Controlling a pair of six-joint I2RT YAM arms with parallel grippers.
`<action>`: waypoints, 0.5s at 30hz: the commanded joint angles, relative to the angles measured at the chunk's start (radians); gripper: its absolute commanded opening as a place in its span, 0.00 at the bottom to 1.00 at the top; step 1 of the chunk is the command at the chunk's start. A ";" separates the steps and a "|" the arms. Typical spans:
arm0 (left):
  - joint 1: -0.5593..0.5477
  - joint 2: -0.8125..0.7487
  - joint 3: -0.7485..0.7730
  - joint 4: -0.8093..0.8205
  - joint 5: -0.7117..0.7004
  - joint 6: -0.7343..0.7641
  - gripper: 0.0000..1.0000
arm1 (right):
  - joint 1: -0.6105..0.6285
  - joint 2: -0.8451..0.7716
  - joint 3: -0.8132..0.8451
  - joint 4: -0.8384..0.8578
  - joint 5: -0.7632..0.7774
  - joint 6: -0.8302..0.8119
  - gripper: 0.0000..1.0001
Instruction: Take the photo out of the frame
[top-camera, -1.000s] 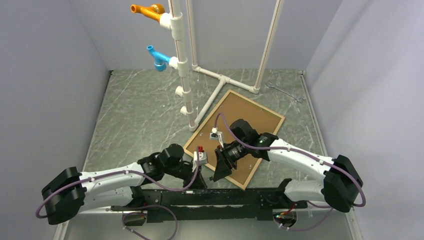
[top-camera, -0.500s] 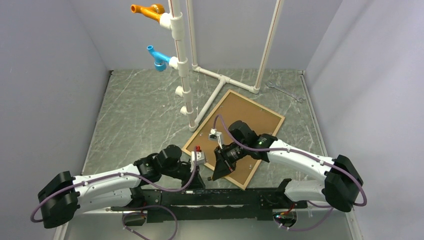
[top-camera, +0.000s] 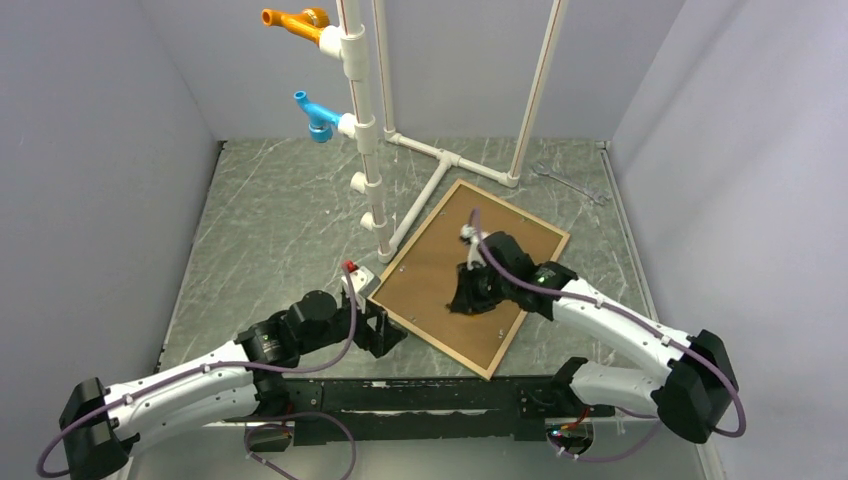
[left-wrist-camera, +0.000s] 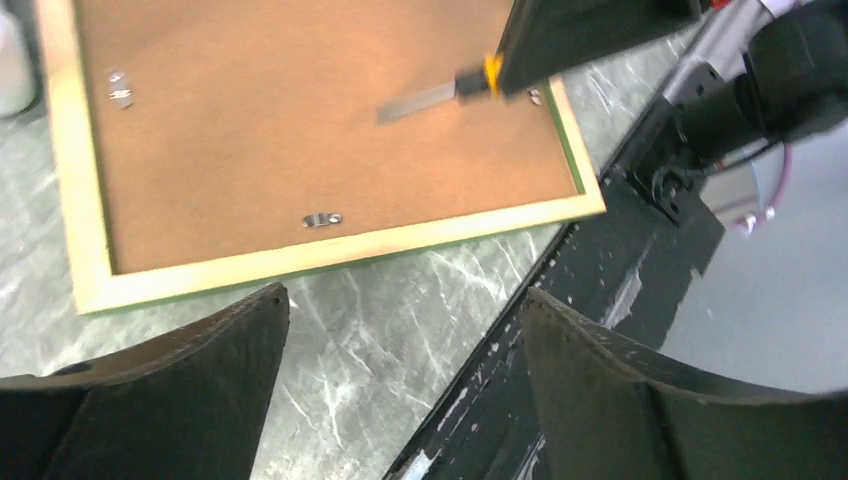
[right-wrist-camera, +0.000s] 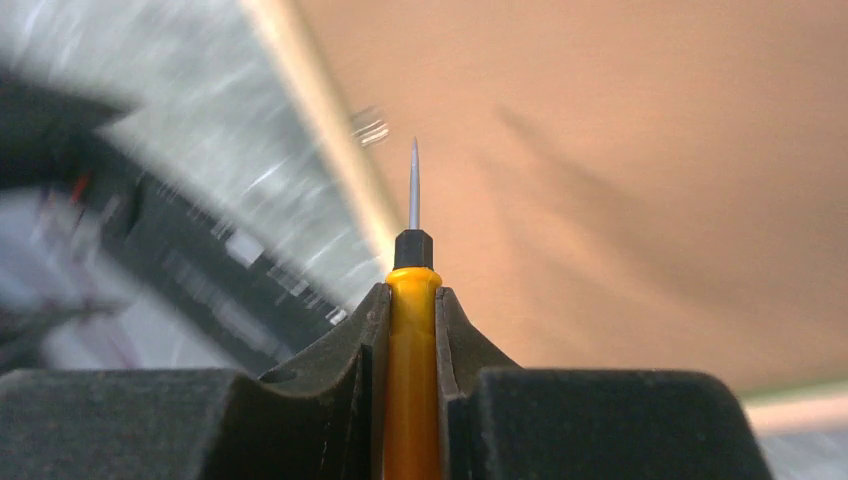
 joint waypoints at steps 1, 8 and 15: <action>0.007 -0.012 0.019 -0.027 -0.139 -0.069 0.96 | -0.198 -0.026 0.025 -0.126 0.401 0.172 0.00; 0.007 0.154 0.064 0.034 -0.014 -0.076 0.99 | -0.510 0.033 0.020 -0.129 0.466 0.208 0.00; 0.007 0.491 0.227 0.073 0.124 -0.116 0.80 | -0.591 0.060 0.021 -0.110 0.554 0.264 0.00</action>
